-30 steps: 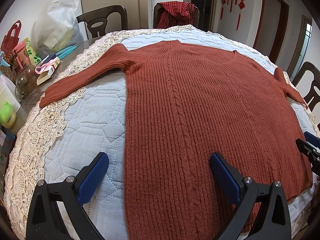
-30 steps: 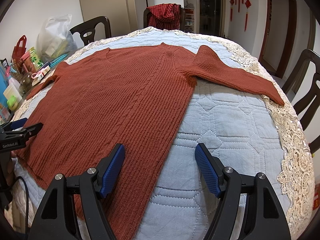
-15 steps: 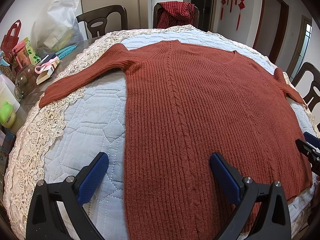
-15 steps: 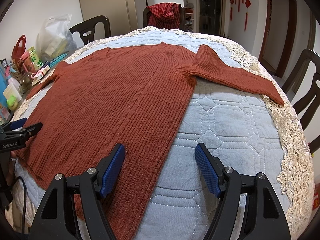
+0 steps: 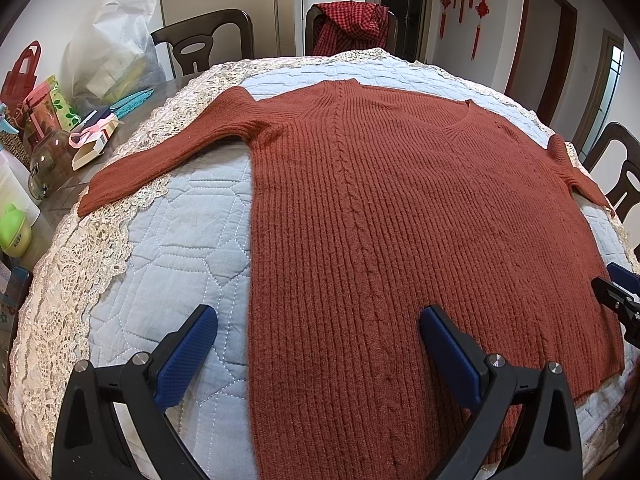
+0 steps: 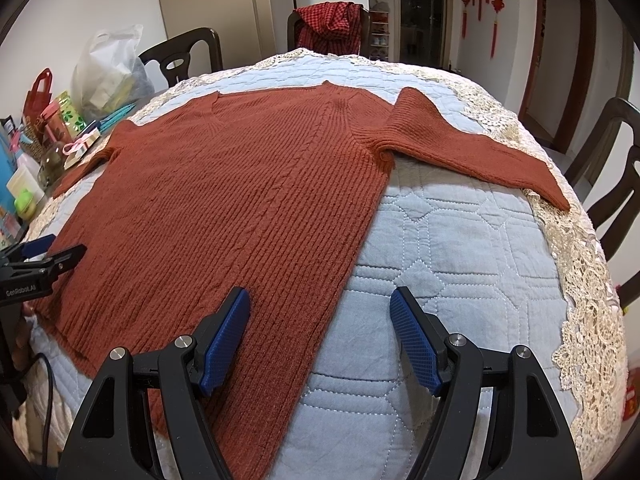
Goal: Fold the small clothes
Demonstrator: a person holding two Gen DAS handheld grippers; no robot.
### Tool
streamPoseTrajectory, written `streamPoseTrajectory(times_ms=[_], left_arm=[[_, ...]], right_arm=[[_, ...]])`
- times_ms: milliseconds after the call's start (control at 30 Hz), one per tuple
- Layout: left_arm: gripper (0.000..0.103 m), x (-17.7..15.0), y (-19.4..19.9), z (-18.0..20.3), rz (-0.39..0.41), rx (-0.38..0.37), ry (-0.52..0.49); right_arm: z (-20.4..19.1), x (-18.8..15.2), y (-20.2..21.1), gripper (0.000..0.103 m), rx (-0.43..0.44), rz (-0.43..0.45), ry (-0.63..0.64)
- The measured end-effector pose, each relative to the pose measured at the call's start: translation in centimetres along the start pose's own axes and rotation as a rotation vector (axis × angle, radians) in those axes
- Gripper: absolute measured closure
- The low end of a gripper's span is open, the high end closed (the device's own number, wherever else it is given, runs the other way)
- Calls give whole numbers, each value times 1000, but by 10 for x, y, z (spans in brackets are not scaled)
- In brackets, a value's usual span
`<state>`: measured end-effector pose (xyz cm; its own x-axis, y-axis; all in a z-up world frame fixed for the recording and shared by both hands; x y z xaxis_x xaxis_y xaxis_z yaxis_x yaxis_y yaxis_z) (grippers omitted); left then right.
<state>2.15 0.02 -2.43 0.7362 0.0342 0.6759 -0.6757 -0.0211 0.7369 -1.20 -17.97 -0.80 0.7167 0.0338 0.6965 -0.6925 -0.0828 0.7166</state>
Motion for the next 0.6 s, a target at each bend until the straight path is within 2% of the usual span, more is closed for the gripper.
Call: streamPoseTrajectory(times_ms=[167,333,533,600], left_arm=[[1,4,1,-1,-5,-8,1],[1,16,5,-14,34,1,16],[6,40,0,-59,76,48,111],[13,46,-3,-80,82,61,154]], right_arm=[[0,4,2,30,10,-20,-3],[-5,16,10,30,31,19,1],[-19,32,2,30,54,31,31],[-26,37,-1,30,72,40,39]])
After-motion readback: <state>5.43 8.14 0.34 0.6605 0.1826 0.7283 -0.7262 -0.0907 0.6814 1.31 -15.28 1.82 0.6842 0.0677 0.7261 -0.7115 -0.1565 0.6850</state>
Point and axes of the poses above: each gripper's, at about its wrist camera, not at the fingertips, and y roughly against the way its jaws point, z to its right, x to its top, the point moved 3 cm from there along -y, roughly the way its jaws point, and after that the axes turned 5 degrees about z, right-handed, at the moved point
